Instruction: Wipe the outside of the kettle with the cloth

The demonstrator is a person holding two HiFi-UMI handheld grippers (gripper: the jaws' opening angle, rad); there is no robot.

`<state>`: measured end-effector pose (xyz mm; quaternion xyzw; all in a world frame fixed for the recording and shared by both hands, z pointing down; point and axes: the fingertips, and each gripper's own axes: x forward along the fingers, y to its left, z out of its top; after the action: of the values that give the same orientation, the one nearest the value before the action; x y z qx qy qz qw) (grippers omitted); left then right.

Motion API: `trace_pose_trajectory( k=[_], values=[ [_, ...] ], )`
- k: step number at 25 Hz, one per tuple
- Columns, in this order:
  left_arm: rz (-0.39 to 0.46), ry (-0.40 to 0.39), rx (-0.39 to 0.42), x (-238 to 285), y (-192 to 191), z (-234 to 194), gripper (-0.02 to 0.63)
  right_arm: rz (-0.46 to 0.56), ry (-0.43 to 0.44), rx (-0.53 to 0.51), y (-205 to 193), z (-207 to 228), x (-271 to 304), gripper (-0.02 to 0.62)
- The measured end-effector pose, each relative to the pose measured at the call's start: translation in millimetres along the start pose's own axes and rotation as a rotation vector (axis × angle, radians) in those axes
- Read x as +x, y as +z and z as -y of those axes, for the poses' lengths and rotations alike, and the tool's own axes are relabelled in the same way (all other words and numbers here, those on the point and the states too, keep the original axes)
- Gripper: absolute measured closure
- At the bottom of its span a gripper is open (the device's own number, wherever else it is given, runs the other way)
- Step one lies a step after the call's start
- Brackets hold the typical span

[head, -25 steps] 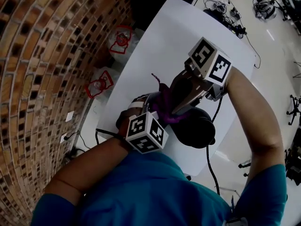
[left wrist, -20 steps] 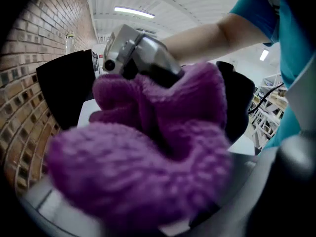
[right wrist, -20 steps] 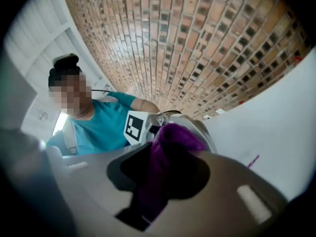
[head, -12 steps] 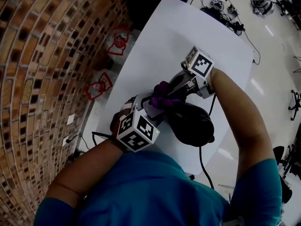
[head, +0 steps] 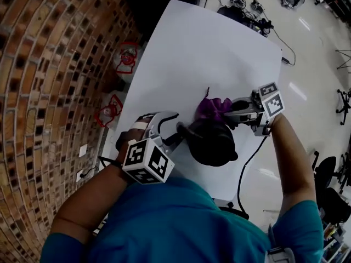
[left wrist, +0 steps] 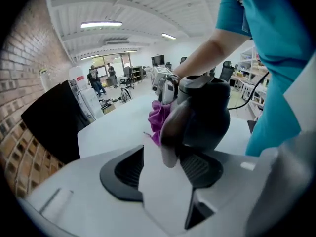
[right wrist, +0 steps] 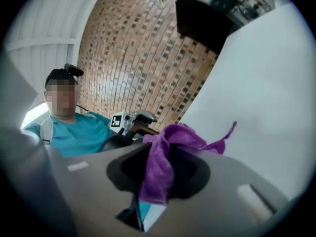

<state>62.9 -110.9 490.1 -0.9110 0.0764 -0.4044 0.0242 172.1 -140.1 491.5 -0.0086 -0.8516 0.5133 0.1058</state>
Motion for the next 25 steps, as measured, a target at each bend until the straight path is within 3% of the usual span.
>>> trace_pose_trajectory(
  k=[4, 7, 10, 13, 16, 19, 22, 25],
  values=[
    [-0.040, -0.017, 0.077, 6, 7, 6, 0.414, 0.144, -0.062, -0.013, -30, -17, -30, 0.502],
    [-0.088, -0.015, 0.185, 12, 9, 14, 0.471, 0.214, -0.110, -0.045, -60, -30, -38, 0.503],
    [-0.128, -0.027, 0.233, 16, 9, 17, 0.472, 0.297, -0.180, -0.173, -63, -62, -45, 0.502],
    [-0.162, -0.046, 0.247, 19, 8, 18, 0.472, 0.315, -0.212, -0.367, -34, -112, -43, 0.502],
    [-0.203, -0.049, 0.262, 22, 7, 18, 0.472, 0.186, -0.209, -0.534, -1, -144, -19, 0.502],
    [-0.236, -0.055, 0.263, 23, 6, 18, 0.472, -0.052, -0.236, -0.627, 16, -159, 23, 0.502],
    [-0.252, -0.069, 0.251, 22, 3, 20, 0.472, -0.316, -0.291, -0.823, 7, -162, 74, 0.502],
    [-0.260, -0.077, 0.235, 26, 5, 18, 0.474, -0.437, -0.343, -0.990, -12, -165, 85, 0.502]
  ],
)
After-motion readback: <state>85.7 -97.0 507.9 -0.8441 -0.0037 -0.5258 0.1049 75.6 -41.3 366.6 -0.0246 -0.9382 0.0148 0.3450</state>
